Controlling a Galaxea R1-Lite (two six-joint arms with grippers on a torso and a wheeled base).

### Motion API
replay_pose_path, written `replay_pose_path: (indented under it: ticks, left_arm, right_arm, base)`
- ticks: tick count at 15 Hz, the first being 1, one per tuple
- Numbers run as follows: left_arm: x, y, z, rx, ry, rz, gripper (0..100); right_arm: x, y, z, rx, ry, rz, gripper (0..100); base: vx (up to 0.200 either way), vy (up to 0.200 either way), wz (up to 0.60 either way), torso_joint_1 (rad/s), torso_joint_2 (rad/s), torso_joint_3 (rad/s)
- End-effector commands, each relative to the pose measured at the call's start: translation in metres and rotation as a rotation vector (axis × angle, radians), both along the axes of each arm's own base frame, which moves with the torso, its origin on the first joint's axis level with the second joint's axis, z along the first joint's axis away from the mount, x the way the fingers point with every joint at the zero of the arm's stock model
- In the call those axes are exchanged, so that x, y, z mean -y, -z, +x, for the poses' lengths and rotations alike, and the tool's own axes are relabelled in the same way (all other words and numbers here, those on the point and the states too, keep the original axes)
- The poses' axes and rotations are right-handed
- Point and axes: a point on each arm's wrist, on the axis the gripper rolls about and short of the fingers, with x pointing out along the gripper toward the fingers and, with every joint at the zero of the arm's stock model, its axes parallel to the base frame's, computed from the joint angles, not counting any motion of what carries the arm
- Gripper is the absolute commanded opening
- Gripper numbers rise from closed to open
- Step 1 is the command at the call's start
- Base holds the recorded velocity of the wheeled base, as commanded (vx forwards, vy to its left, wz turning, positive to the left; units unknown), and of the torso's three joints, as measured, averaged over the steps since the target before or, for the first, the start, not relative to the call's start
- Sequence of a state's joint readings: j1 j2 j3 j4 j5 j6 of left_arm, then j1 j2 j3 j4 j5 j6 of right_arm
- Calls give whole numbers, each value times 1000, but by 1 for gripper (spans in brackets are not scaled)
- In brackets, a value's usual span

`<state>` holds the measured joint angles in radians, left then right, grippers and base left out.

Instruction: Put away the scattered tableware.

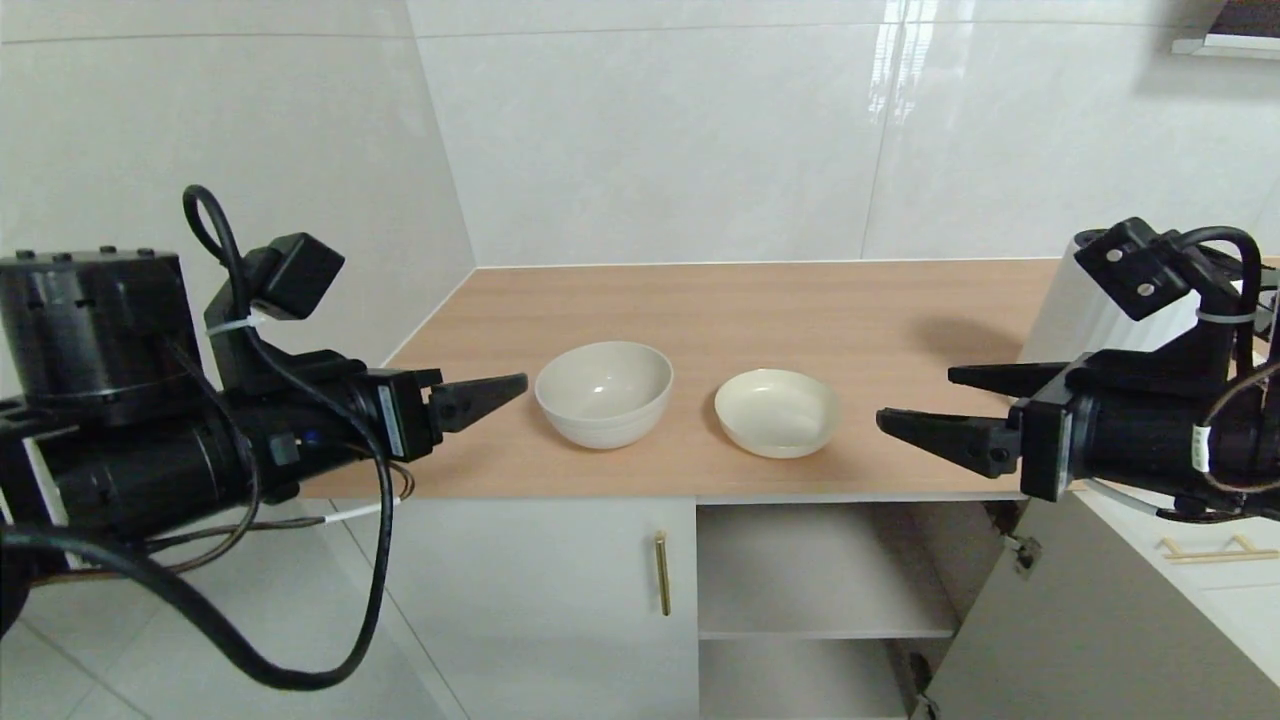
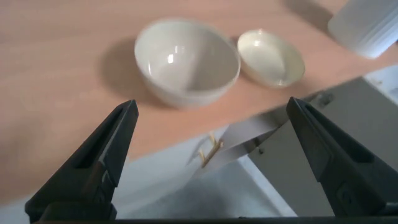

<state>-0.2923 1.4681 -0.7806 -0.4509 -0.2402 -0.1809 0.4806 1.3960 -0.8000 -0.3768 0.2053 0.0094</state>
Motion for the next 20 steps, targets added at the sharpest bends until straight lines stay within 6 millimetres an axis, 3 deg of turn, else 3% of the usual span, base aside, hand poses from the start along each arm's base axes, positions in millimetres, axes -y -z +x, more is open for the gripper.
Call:
replay_pose_path:
  ticks: [1, 3, 4, 7, 9, 11, 16, 20]
  left_arm:
    - [4, -30, 12, -18, -6, 7, 100]
    - [3, -39, 11, -80, -11, 25, 100]
    - [3, -40, 14, -122, -26, 26, 100]
    - [10, -31, 45, -219, -199, -44, 100]
    - [15, -19, 73, -315, -375, -23, 100]
    - [24, -1, 88, -380, -394, -2, 100]
    - [53, 18, 109, -387, -349, 14, 100]
    - [58, 34, 118, -417, -361, 42, 100]
  right_arm:
    - [-4, 12, 27, -29, 39, -15, 100]
    - [-6, 10, 47, -27, 65, -13, 100]
    - [-12, 1, 67, -22, 87, -8, 100]
    - [-20, 13, 94, -168, 297, -79, 100]
    - [-19, 8, 93, -169, 359, -45, 100]
    - [-21, 6, 87, -166, 348, -46, 100]
    - [-24, 8, 85, -169, 343, -48, 100]
    - [-24, 9, 86, -170, 343, -49, 100]
  base:
    - [0, 0, 0, 0, 0, 0]
    - [0, 0, 0, 0, 0, 0]
    - [0, 0, 0, 0, 0, 0]
    - [0, 0, 0, 0, 0, 0]
    - [0, 0, 0, 0, 0, 0]
    - [0, 0, 0, 0, 0, 0]
    - [0, 0, 0, 0, 0, 0]
    - [0, 0, 0, 0, 0, 0]
